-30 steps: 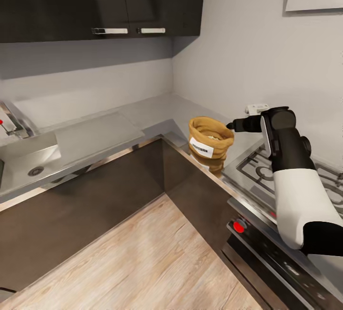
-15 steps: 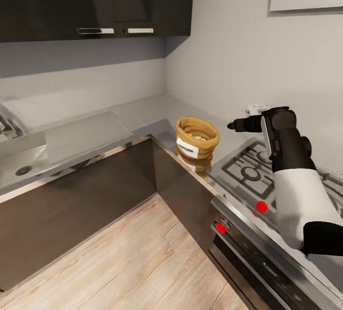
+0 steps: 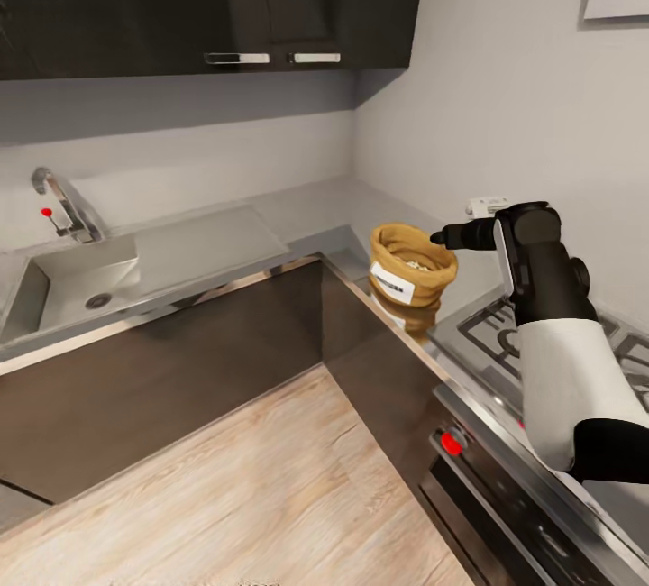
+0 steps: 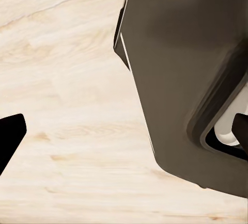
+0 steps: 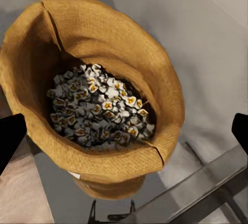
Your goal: In the kitchen, take the popcorn bag from the countertop, put it into the microwave, and heat it until the popcorn is cooked so the cooked popcorn ends up inside the bag.
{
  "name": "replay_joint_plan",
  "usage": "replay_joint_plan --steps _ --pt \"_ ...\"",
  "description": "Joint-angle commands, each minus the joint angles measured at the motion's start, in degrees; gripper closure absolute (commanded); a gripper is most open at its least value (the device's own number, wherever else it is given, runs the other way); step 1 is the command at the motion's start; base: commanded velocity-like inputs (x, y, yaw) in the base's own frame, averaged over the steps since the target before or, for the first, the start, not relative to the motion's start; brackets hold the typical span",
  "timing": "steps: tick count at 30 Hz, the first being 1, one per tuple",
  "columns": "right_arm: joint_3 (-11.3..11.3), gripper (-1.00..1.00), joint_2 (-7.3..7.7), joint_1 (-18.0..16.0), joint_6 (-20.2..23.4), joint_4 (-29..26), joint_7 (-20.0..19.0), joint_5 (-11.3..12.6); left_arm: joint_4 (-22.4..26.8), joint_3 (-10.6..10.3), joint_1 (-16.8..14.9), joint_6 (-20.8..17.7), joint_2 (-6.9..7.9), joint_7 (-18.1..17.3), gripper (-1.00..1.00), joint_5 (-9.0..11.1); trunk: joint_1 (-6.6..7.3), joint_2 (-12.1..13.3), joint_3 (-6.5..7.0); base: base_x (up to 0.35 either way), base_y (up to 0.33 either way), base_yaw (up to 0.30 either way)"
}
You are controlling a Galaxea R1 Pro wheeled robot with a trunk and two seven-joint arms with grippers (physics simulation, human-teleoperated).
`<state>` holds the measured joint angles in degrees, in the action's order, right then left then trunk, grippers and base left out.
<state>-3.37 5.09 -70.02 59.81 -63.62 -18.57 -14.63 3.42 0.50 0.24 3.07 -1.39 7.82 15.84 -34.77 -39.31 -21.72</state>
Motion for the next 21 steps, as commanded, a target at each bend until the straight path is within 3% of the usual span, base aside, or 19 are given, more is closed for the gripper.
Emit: replay_joint_plan --steps 1,4,8,21 --pt "-0.08 -1.00 0.01 -0.03 0.19 -0.07 -0.60 -0.58 0.10 0.02 0.02 0.09 -0.02 0.18 -1.00 0.24 -0.01 -0.05 -0.06 0.000 0.000 0.280" --pt "-0.07 -1.00 0.09 -0.03 0.19 -0.05 -0.49 -0.66 0.10 -0.04 0.02 0.09 -0.02 0.11 -1.00 0.22 -0.01 -0.05 -0.06 0.088 -0.060 0.089" --pt "-0.13 -1.00 0.10 -0.03 0.19 -0.02 0.75 -2.57 0.10 -0.06 0.02 0.09 -0.02 0.00 -1.00 0.15 -0.01 -0.05 -0.06 0.213 -0.166 0.010" --pt "-0.11 -1.00 0.10 -0.03 0.19 -0.01 0.42 -2.67 0.10 -0.06 0.02 0.09 -0.02 0.08 -1.00 0.15 -0.01 -0.05 -0.06 0.185 -0.144 0.000"
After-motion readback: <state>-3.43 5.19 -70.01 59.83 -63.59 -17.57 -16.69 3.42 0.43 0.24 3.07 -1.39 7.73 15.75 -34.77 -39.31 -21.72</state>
